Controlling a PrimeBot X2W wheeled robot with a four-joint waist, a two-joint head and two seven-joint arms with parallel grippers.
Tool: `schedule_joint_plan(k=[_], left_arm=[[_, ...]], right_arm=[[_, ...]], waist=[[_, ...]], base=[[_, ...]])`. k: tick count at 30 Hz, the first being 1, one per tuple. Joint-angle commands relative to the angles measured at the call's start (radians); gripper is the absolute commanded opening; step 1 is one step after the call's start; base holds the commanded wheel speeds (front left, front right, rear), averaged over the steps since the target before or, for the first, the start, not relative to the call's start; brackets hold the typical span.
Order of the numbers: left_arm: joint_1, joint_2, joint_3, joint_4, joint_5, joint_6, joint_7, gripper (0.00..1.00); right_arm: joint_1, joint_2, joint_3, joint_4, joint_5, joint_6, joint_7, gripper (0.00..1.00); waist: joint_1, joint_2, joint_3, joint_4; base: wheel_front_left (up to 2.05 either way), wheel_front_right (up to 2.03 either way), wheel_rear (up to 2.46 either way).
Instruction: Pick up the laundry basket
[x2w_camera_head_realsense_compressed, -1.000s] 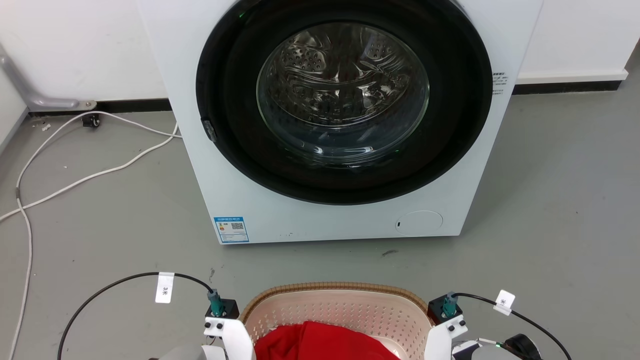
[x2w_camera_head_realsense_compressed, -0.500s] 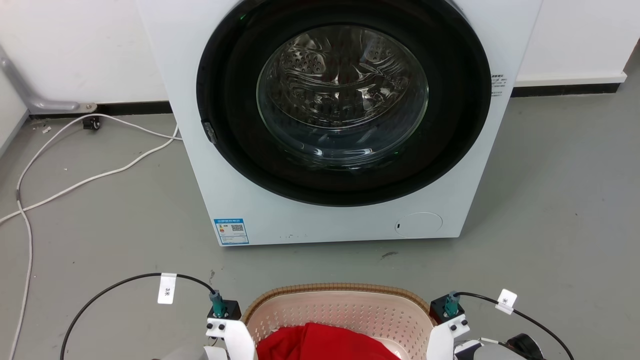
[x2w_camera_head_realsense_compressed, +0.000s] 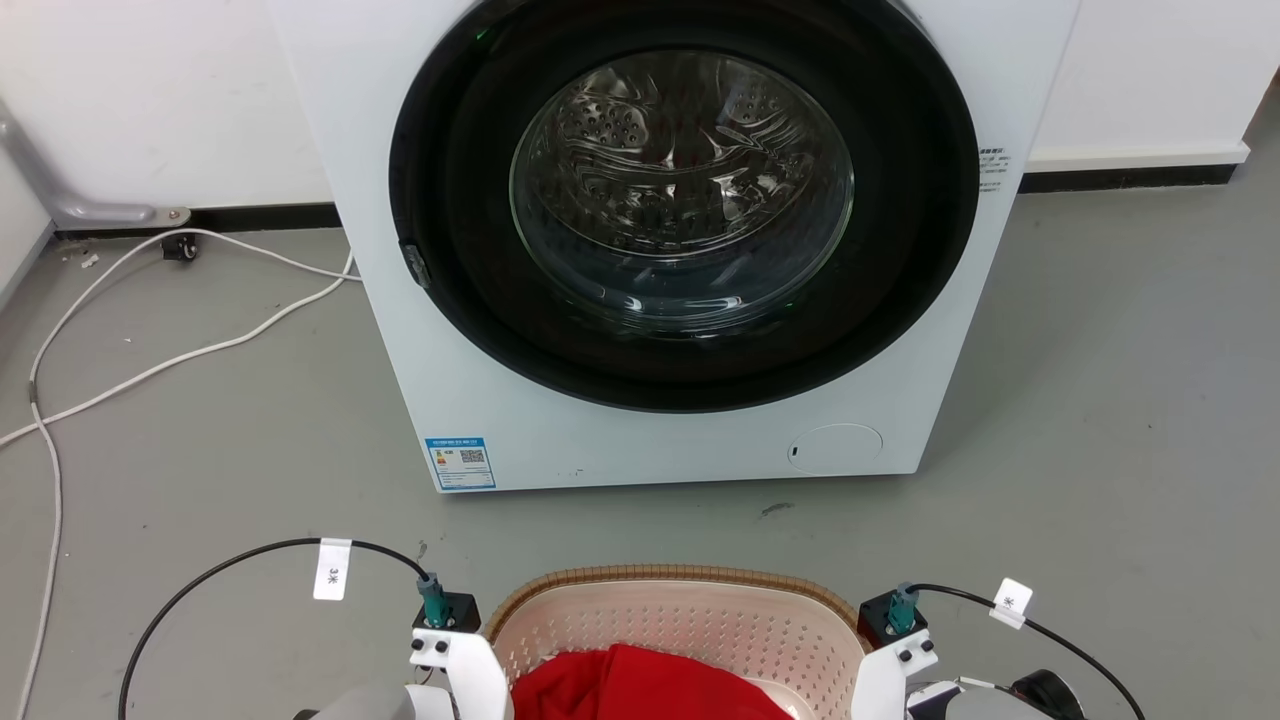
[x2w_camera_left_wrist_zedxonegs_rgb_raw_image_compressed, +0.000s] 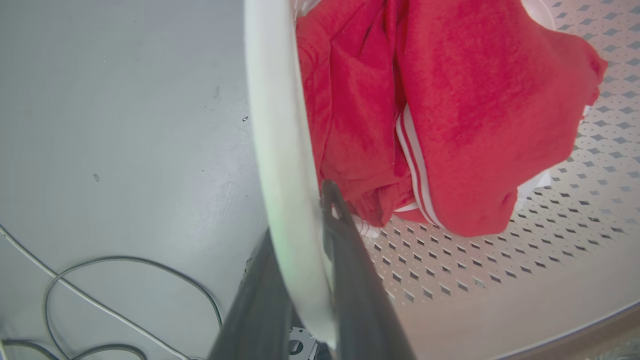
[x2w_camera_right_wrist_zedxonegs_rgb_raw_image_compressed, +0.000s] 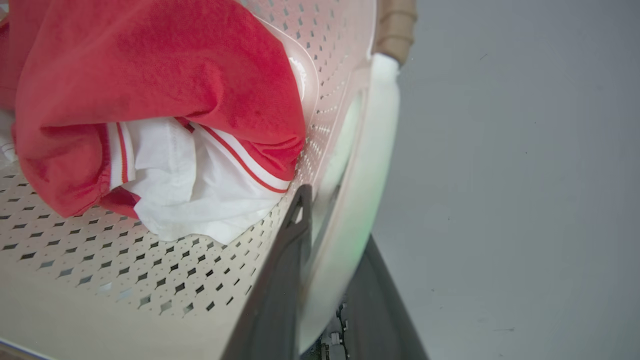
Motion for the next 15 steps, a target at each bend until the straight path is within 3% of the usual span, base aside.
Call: schedule_joint_plan(k=[1,15], left_arm=[[-0.029,-0.003,-0.004,-0.007,-0.003,-0.008,-0.015,0.00],[-0.034,-0.002,-0.026,-0.004,-0.022,-0.008,-0.024,0.00]], right_arm=[[-0.008,0.004,0.018,0.001,0.004,0.004,0.006,0.00],[-0.009,0.000,0.061,0.006,0.050,0.004,0.006,0.00]], waist=[[-0.0001,-0.0001,0.002,0.000],[-0.0001,-0.0001,0.005,-0.002]], base=[[0.00,0.00,0.00],[0.00,0.00,0.00]])
